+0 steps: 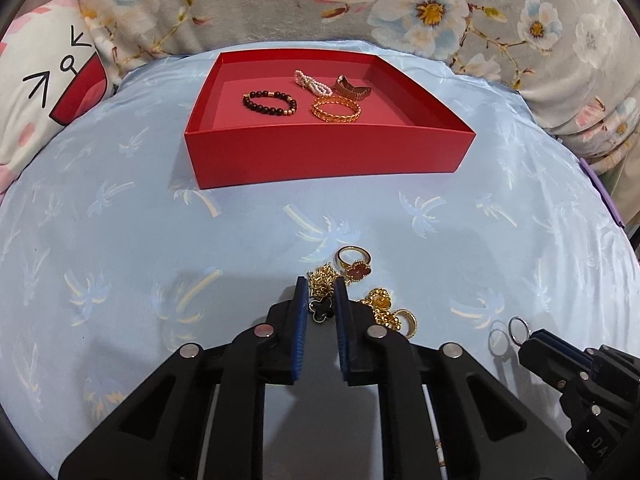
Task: Organize jewelry
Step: 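Grasp the gold chain with black clover pendant with the left gripper while the right holds the ring, then carry the ring and gold chain into the red tray and open both grippers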
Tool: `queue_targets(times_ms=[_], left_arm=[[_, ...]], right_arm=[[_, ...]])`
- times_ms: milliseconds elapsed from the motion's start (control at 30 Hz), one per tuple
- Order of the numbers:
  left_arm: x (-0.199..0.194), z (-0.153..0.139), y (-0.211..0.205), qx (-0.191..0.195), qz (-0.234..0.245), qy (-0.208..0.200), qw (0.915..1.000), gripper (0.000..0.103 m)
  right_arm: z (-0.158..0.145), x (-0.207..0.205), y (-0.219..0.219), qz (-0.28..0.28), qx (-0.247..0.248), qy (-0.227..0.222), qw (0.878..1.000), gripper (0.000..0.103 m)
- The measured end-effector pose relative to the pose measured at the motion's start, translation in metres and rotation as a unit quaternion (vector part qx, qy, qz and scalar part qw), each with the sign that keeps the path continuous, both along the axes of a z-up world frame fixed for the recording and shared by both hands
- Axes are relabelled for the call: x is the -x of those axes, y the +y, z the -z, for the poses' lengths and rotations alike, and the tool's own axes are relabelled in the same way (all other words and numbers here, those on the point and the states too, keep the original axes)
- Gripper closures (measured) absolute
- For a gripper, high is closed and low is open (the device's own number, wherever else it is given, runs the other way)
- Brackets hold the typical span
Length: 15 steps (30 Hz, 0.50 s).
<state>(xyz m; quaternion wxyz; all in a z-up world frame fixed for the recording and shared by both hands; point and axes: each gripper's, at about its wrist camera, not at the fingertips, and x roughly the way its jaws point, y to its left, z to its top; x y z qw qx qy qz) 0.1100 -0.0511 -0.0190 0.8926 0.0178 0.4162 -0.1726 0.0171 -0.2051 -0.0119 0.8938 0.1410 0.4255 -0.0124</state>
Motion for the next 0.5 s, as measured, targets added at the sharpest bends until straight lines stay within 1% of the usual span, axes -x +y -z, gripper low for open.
queue_targets(times_ms=[167,300,500], left_arm=[[0.0,-0.001,0.0,0.001,-0.001,0.0,1.0,0.094],[0.004,-0.005,0.007,0.017,-0.004,0.004,0.9998,0.094],[0.013,-0.02,0.02,0.034,-0.01,-0.005,0.9994,0.094]], right_arm=[[-0.001,0.0,0.0,0.001,0.0,-0.001,1.0,0.095],[-0.002,0.001,-0.002,0.002,-0.002,-0.005,1.0,0.095],[-0.005,0.003,-0.002,0.002,-0.004,-0.009,1.0,0.095]])
